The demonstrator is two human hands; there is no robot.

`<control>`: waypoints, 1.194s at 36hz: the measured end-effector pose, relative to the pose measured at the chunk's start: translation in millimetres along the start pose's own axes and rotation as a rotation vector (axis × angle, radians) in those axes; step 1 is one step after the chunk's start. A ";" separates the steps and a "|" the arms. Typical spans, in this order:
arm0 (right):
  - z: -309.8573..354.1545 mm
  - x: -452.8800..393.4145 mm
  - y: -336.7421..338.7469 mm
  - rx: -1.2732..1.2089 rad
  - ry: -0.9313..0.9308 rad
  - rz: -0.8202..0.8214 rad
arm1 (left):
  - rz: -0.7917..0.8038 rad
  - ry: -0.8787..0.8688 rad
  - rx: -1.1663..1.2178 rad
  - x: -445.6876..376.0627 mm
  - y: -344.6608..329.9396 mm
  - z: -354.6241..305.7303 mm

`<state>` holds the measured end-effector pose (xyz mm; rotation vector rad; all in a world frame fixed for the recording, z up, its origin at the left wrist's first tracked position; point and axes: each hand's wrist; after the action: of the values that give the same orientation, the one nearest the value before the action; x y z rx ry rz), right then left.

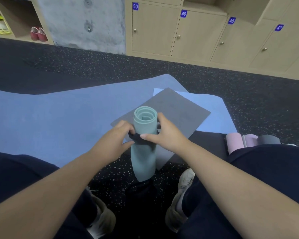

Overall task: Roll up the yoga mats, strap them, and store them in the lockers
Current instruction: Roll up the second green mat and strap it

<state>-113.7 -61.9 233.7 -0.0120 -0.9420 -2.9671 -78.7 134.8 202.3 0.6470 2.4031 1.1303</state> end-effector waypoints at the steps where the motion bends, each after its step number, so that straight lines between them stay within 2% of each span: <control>1: 0.3 0.6 0.8 -0.007 -0.004 0.003 | -0.001 -0.011 -0.016 -0.8 -0.2 -0.5; 4: -0.2 0.6 0.3 -0.005 -0.015 -0.013 | 0.049 -0.040 -0.093 -2.1 -2.4 -1.1; 8: -2.0 0.4 -0.3 0.083 0.008 -0.075 | 0.185 -0.007 -0.319 -4.1 -7.8 4.3; 10: -1.6 2.0 0.5 0.099 0.019 -0.092 | 0.220 0.031 -0.302 -4.9 -9.5 4.0; 15: -1.8 4.0 1.9 0.080 0.028 -0.120 | 0.053 0.200 0.102 -9.0 -1.8 -8.5; 17: -1.3 4.8 1.2 0.071 0.041 -0.093 | 0.016 0.187 0.163 -12.1 1.9 -8.3; 24: -1.3 6.7 0.1 -0.017 0.094 0.020 | -0.003 0.092 0.081 -17.4 6.1 -5.3; 28: 4.1 9.1 -2.1 -0.113 0.221 -0.066 | -0.057 0.045 0.035 -17.5 5.8 -8.0; 30: 4.5 7.4 -2.6 -0.060 0.305 -0.126 | -0.079 0.026 0.028 -16.2 5.4 -10.8; 33: -0.3 1.6 -0.2 0.097 0.372 -0.123 | -0.110 0.019 0.032 -14.5 7.8 -14.0; 40: 0.5 -0.3 -0.4 0.185 0.388 -0.174 | -0.229 0.105 0.100 -14.6 18.6 -27.6; 43: 3.6 1.4 -0.2 0.189 0.353 -0.144 | -0.253 0.111 0.141 -13.1 20.0 -29.4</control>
<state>-115.0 -59.7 236.5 0.5842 -1.2028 -2.8443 -79.1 121.0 237.6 0.3164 2.5873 0.9202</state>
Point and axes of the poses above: each hand's wrist, its own x-axis away from the middle knuckle, its own y-axis out of the back of the hand, z = x × y
